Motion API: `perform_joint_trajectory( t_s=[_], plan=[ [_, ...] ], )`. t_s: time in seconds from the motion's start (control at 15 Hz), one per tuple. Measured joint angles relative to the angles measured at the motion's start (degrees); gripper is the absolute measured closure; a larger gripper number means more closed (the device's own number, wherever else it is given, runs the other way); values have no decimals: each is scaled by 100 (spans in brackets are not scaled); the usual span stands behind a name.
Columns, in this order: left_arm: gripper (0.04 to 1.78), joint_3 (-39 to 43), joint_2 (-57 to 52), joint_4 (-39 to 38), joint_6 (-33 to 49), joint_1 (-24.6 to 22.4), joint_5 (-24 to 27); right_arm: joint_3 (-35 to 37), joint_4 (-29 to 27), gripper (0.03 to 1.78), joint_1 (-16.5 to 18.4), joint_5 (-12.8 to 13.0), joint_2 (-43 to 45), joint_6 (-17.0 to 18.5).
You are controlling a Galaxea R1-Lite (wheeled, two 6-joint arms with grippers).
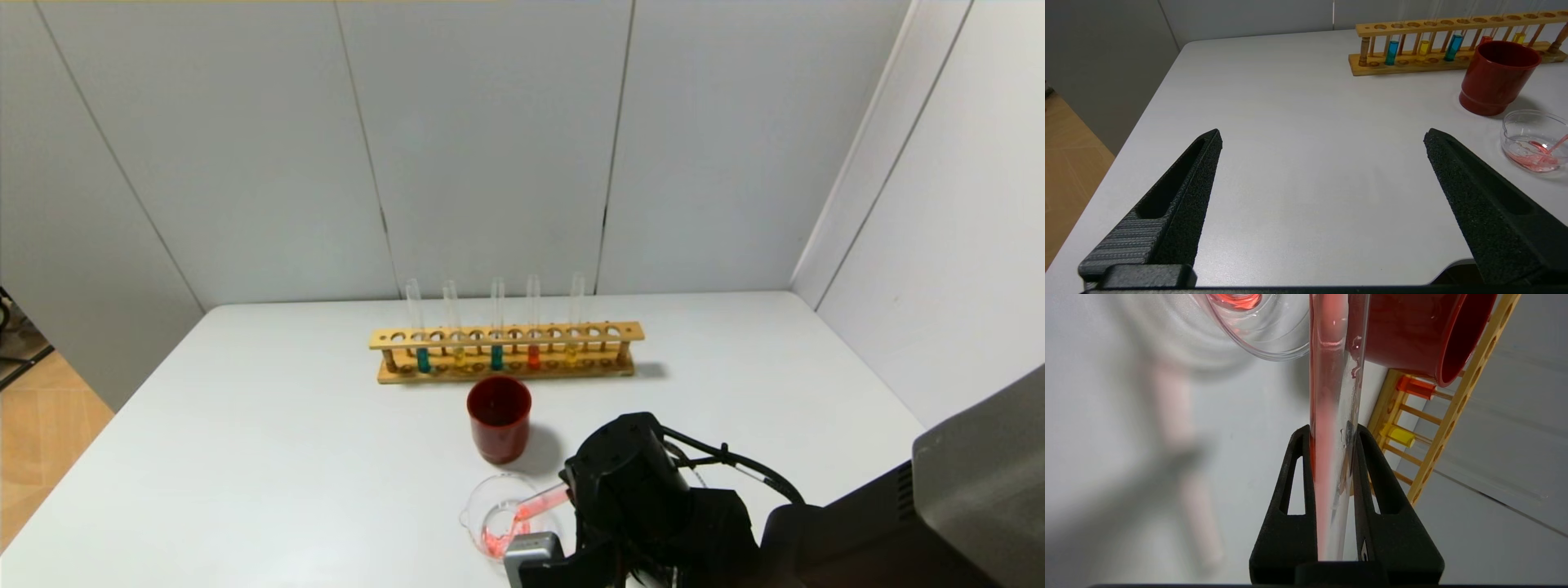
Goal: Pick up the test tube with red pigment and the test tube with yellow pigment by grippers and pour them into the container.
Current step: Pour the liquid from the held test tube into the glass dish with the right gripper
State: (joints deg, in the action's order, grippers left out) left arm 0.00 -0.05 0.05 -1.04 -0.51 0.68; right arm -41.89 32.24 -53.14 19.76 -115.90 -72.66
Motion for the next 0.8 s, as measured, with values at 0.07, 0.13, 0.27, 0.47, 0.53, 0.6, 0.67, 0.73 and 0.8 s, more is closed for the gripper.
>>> perform_joint_trajectory(
  t_s=[0.07, 0.13, 0.27, 0.47, 0.53, 0.6, 0.67, 0.73, 0.8],
  plan=[
    [7, 0, 0, 0, -1, 0, 0, -9, -33, 153, 17, 2, -4, -50],
    [7, 0, 0, 0, -1, 0, 2, -22, -41, 153, 26, 2, -9, -61],
    [7, 0, 0, 0, -4, 0, 0, -33, -41, 153, 26, 7, -34, -79],
    [7, 0, 0, 2, -1, 0, 0, -63, -46, 153, 39, 66, -56, -190],
    [7, 0, 0, 0, -1, 0, 0, -74, -46, 153, 41, 79, -74, -199],
    [7, 0, 0, -2, -1, 0, 0, -83, -46, 153, 57, 82, -94, -217],
    [7, 0, 0, -2, -1, 0, 2, -102, -46, 153, 77, 85, -106, -232],
    [7, 0, 0, 0, -1, 0, 2, -144, -46, 153, 88, 85, -117, -276],
    [7, 0, 0, 2, -1, 0, 0, -191, -46, 153, 107, 85, -127, -347]
  ],
)
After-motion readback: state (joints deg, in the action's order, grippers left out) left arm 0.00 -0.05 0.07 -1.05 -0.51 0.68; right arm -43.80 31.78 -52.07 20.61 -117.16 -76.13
